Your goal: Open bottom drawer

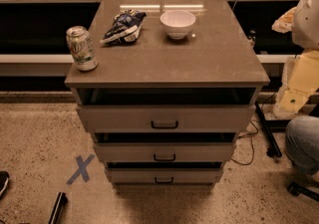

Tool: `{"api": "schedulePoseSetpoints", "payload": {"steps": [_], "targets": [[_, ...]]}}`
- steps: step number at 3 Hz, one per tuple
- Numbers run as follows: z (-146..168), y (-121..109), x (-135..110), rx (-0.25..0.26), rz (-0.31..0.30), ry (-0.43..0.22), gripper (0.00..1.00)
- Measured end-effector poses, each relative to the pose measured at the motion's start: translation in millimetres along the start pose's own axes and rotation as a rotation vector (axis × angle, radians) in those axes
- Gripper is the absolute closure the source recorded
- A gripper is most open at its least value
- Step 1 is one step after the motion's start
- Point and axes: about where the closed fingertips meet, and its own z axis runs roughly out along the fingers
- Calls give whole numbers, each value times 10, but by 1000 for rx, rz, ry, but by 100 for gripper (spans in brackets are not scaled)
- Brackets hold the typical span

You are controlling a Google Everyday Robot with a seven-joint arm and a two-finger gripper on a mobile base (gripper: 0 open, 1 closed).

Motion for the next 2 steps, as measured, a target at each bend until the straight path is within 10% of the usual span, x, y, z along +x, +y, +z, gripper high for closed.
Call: {"api": "schedulePoseSetpoints", "payload": {"steps": [2], "targets": [[216, 56, 91, -15, -3, -14, 0]]}}
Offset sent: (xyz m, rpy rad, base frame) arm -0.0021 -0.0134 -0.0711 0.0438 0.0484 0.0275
